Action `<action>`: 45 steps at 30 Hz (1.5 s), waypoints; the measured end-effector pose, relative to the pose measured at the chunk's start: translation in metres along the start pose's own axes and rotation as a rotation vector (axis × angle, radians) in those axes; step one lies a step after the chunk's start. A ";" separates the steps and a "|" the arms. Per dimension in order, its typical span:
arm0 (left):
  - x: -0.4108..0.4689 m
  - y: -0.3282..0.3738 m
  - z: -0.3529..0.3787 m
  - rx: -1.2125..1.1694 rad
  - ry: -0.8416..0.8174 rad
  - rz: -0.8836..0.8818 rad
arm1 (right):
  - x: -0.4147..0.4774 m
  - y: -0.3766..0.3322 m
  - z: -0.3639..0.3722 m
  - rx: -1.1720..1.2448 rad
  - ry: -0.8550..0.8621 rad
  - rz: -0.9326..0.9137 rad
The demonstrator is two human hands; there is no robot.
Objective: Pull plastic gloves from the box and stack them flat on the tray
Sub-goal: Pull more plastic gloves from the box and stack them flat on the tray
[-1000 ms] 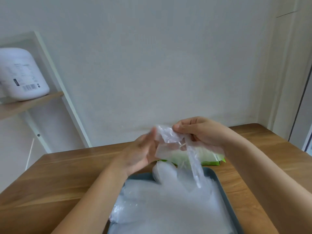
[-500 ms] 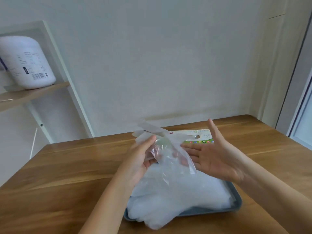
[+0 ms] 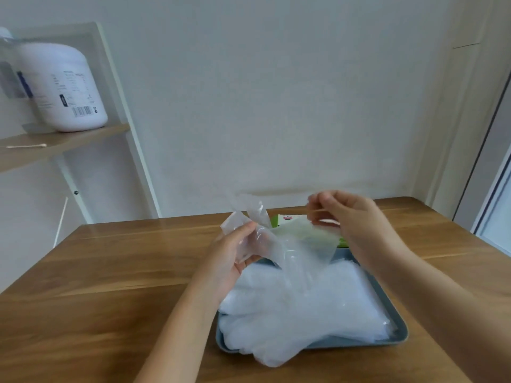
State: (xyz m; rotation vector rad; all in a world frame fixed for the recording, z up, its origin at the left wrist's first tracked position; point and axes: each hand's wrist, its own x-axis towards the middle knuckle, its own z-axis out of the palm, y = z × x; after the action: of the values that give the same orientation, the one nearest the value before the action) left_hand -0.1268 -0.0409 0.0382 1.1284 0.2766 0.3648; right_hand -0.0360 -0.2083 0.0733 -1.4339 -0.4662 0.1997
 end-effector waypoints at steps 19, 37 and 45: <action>-0.004 0.010 -0.011 -0.330 -0.156 0.041 | 0.019 0.006 0.032 0.057 -0.275 0.214; -0.015 0.027 -0.051 -0.142 0.079 0.005 | 0.011 -0.041 0.039 -0.160 -0.456 0.017; -0.030 0.015 -0.048 0.446 0.045 -0.097 | -0.011 0.005 -0.007 -0.249 -0.335 0.191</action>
State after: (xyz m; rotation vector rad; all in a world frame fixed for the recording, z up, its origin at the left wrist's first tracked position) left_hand -0.1747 -0.0082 0.0332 1.5391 0.4667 0.2474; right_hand -0.0425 -0.2181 0.0662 -1.6982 -0.6434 0.5571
